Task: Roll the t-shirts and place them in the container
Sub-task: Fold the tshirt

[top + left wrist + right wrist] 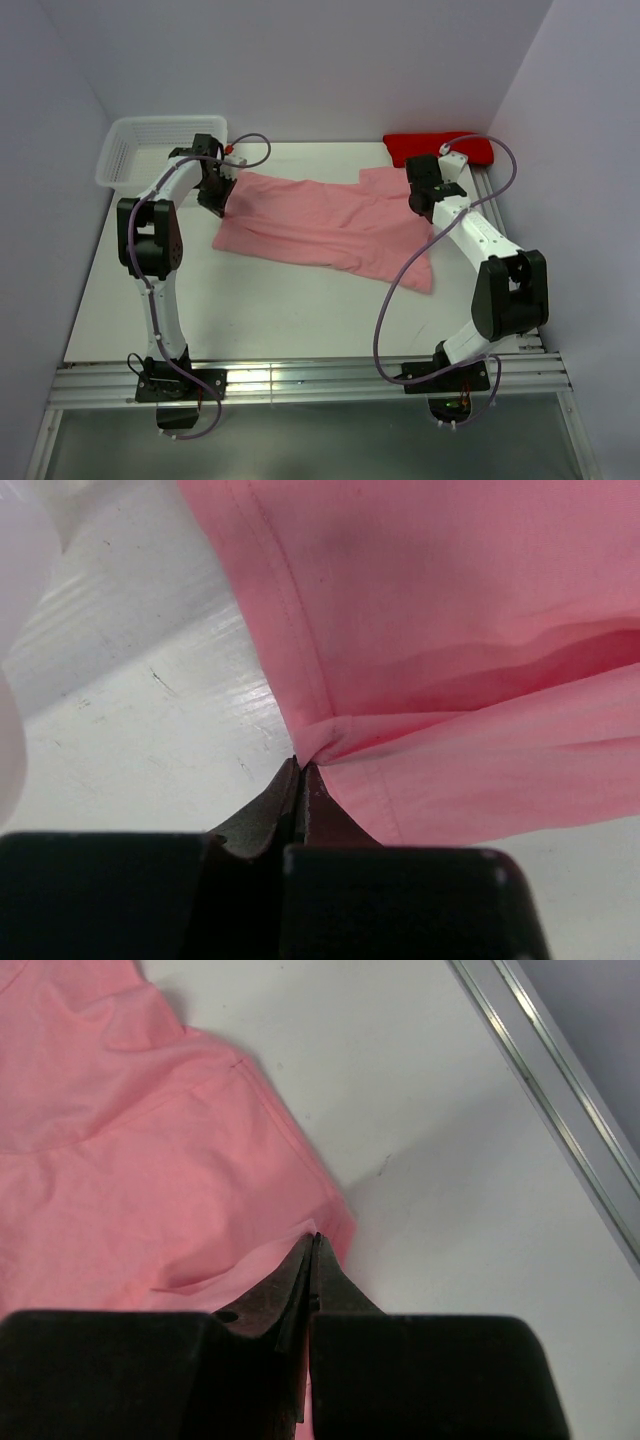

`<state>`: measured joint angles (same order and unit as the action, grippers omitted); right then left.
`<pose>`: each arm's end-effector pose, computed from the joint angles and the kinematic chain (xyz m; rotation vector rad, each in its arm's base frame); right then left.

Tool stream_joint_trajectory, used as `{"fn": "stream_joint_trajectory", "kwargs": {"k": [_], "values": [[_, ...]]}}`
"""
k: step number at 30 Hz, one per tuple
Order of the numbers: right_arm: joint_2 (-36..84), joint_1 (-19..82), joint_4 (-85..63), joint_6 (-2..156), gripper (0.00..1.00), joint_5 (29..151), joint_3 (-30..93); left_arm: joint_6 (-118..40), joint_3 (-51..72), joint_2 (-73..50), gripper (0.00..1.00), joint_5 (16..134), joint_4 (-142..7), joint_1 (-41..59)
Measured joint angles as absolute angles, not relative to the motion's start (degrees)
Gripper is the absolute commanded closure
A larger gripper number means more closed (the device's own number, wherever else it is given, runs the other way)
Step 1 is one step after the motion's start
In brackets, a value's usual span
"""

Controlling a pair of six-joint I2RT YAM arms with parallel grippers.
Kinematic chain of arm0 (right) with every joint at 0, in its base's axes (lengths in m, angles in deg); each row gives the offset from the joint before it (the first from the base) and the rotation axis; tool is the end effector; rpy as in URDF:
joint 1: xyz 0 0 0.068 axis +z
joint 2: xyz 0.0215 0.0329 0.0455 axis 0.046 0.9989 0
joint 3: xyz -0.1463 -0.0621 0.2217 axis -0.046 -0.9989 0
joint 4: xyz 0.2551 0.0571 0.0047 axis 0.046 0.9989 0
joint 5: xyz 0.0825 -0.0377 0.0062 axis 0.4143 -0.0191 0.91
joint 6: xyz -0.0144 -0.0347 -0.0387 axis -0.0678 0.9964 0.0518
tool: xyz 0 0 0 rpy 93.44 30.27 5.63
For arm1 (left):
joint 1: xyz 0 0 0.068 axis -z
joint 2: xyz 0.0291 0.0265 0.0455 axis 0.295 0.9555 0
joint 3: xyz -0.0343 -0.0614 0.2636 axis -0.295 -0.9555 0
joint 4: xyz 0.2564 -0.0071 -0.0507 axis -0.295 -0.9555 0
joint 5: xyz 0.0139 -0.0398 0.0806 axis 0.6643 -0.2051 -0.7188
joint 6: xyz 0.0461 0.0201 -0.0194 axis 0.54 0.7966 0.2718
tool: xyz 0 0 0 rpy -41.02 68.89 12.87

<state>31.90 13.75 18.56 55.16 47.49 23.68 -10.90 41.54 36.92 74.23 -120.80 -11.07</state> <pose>0.3280 0.0434 0.2657 0.6038 2.2132 -0.4087 0.4476 -0.0522 0.1983 0.5805 2.7564 -0.1370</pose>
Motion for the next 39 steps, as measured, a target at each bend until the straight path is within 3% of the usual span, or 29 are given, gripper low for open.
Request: {"fn": "stream_joint_trajectory", "kwargs": {"k": [3,15,20,21,23,24,27,30,35,39], "values": [[32.2,13.6,18.4,55.2,1.00,47.5,23.3,-10.9,41.6,37.0,0.95,74.2,-120.6,-11.1],[34.6,13.0,17.7,55.1,1.00,47.5,21.8,-12.2,44.2,38.1,0.57,74.1,-119.4,-10.9],[35.9,12.8,17.7,55.0,0.99,47.5,21.8,-11.9,43.2,37.7,0.50,74.2,-118.6,-10.9],[36.2,12.7,17.7,54.9,0.86,47.5,21.8,-11.7,41.9,37.1,0.47,74.3,-118.1,-10.9],[36.7,12.6,17.8,54.7,0.72,47.5,21.9,-10.7,38.6,35.1,0.43,74.8,-118.2,-10.9],[37.1,12.4,17.8,54.7,0.59,47.5,22.0,-10.1,36.2,33.6,0.40,75.3,-118.2,-11.1],[38.2,12.1,18.4,54.5,0.45,47.8,22.3,-7.9,30.8,29.4,0.37,77.4,-119.9,-12.0],[38.5,11.5,20.0,53.8,0.38,48.7,22.9,-6.1,27.5,26.8,0.35,79.2,-120.6,-14.1],[35.8,9.1,22.7,52.3,0.36,52.7,22.4,-4.2,24.1,25.7,0.32,82.3,-121.2,-18.4],[27.0,6.5,22.9,50.5,0.35,59.0,15.7,-3.9,22.4,25.7,0.30,84.9,-121.4,-19.2]]}}
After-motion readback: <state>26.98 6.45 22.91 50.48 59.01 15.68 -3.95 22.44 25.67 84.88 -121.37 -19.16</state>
